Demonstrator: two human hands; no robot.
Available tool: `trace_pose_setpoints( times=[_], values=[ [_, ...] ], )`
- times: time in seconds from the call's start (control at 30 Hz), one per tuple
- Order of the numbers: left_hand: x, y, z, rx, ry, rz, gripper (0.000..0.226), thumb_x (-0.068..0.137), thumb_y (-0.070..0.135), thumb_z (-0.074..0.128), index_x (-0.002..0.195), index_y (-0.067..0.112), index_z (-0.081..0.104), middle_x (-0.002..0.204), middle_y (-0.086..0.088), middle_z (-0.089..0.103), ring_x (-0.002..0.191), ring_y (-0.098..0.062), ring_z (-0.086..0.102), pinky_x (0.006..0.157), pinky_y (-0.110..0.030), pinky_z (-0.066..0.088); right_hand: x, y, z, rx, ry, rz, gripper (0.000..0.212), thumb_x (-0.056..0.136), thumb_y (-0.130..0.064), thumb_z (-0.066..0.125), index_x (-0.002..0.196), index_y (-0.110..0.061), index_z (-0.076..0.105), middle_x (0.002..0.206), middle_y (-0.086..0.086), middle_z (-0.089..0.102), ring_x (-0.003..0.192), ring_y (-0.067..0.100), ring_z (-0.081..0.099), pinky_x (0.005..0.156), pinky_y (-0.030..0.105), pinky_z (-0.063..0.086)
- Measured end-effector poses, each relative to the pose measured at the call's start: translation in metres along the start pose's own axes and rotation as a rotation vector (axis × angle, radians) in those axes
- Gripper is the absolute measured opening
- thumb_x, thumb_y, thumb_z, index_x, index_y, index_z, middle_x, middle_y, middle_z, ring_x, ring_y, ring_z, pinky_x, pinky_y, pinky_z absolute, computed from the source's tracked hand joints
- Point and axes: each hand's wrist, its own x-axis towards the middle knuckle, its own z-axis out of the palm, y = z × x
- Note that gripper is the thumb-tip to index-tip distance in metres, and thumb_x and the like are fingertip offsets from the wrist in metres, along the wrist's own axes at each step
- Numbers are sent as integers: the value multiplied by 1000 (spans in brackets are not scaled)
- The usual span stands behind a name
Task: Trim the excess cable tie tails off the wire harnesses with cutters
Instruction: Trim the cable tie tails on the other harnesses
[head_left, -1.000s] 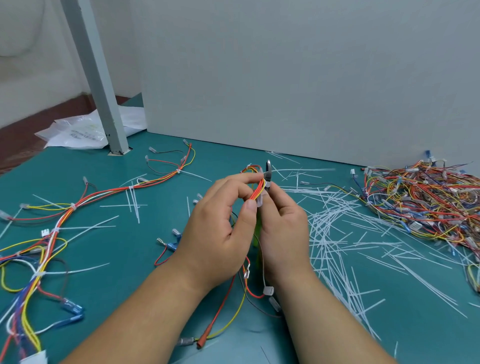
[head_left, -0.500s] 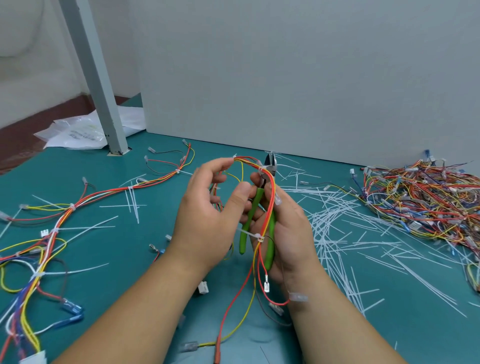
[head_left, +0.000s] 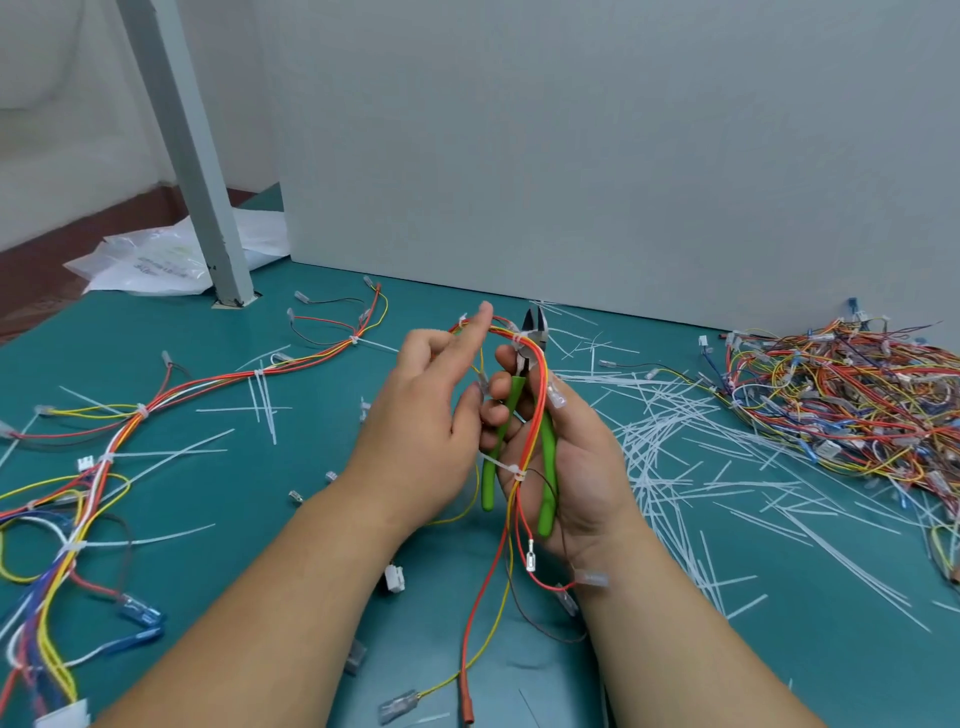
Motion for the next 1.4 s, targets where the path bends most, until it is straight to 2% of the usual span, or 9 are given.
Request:
trace_pose_setpoints(
  times=[0.13, 0.33, 0.53, 0.67, 0.8, 0.9, 1.07, 1.27, 1.4],
  values=[
    [3, -1, -11, 157, 24, -41, 64, 93, 18, 59, 143, 54, 42, 93, 14, 50, 73, -9, 53, 72, -38, 52, 0, 0, 1, 0, -19, 25, 26, 95, -26, 56, 110, -12, 71, 84, 1, 65, 67, 11, 58, 64, 25, 45],
    [9, 2, -16, 315, 194, -124, 53, 89, 24, 57, 132, 55, 53, 82, 10, 61, 76, -21, 58, 65, -35, 50, -3, 7, 4, -24, -87, 77, 28, 92, -28, 60, 110, -12, 73, 84, 0, 65, 67, 10, 59, 66, 25, 44],
    [8, 0, -12, -109, 246, -229, 30, 103, 17, 52, 115, 40, 68, 85, 14, 73, 66, -8, 69, 60, -22, 49, 1, 7, 1, 43, -24, 30, 26, 92, -28, 60, 109, -12, 72, 85, 1, 65, 66, 11, 60, 62, 25, 50],
    [7, 13, -14, -382, 210, -163, 34, 97, 3, 47, 106, 29, 66, 103, 7, 74, 88, -13, 71, 75, -17, 50, 6, 3, -1, 158, 30, -12, 25, 96, -28, 55, 104, -14, 73, 83, 0, 66, 66, 11, 61, 61, 24, 50],
    [-7, 20, -9, -152, 44, -106, 26, 74, 33, 47, 97, 36, 58, 110, 19, 57, 107, -8, 57, 85, -26, 45, 7, 0, -5, 228, 92, -41, 24, 93, -27, 59, 101, -12, 76, 84, 3, 68, 68, 12, 64, 61, 26, 52],
    [-11, 27, -7, 148, 126, 26, 30, 82, 48, 53, 105, 30, 60, 111, 11, 47, 109, -18, 48, 97, -38, 42, 7, -1, -5, 222, 143, -37, 25, 89, -26, 62, 107, -11, 72, 88, 5, 70, 77, 15, 66, 77, 28, 52],
    [-13, 32, -5, 336, 138, 293, 56, 81, 19, 61, 133, 40, 58, 119, 10, 52, 108, -21, 48, 86, -42, 38, 5, -1, -6, 185, 143, -21, 21, 98, -32, 58, 100, -15, 71, 98, 6, 67, 96, 21, 64, 107, 40, 43],
    [-10, 26, 2, 378, 235, 294, 36, 93, 30, 66, 124, 47, 69, 115, 14, 62, 110, -19, 55, 87, -38, 31, 3, 3, 2, 21, 218, -80, 68, 91, -32, 64, 142, 12, 51, 128, 26, 53, 124, 36, 50, 119, 50, 33],
    [-9, 25, 6, 253, 301, 301, 28, 93, 17, 68, 114, 33, 77, 124, 8, 68, 113, -18, 62, 90, -44, 41, 0, 5, 2, -69, 193, -102, 25, 105, -23, 54, 117, -5, 66, 104, 20, 57, 101, 31, 58, 87, 39, 53]
  ],
)
